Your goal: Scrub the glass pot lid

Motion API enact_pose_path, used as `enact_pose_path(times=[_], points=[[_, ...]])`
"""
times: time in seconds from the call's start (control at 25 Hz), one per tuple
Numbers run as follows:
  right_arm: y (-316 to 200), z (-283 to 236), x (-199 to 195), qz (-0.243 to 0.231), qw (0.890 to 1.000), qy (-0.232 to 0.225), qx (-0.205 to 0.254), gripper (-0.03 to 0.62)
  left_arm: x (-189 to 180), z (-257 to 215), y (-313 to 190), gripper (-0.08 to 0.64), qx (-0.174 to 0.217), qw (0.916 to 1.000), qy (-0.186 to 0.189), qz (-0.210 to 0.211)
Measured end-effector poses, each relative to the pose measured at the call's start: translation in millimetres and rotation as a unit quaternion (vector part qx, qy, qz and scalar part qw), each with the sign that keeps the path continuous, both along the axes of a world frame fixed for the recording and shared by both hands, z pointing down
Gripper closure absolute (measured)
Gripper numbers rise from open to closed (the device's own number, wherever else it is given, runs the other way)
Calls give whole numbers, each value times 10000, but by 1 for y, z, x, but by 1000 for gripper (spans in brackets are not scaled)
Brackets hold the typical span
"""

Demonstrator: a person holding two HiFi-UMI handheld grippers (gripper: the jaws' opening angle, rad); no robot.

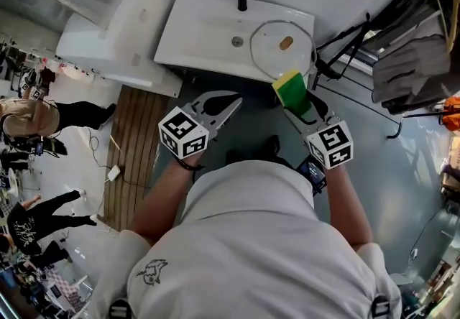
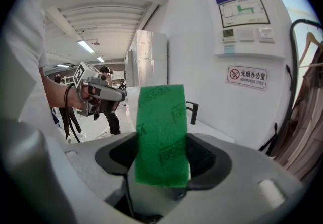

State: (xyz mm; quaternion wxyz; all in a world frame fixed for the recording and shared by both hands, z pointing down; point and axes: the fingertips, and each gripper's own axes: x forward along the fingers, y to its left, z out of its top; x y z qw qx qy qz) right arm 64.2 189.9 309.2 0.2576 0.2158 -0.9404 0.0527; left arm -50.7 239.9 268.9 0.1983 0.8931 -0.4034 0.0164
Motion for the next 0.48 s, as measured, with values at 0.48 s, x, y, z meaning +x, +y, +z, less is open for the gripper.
enact_pose_path(times=[0.48], points=[[81,-8,13,302,9993,-18,214,301,7,-6,73,561,216,9992,107,312]])
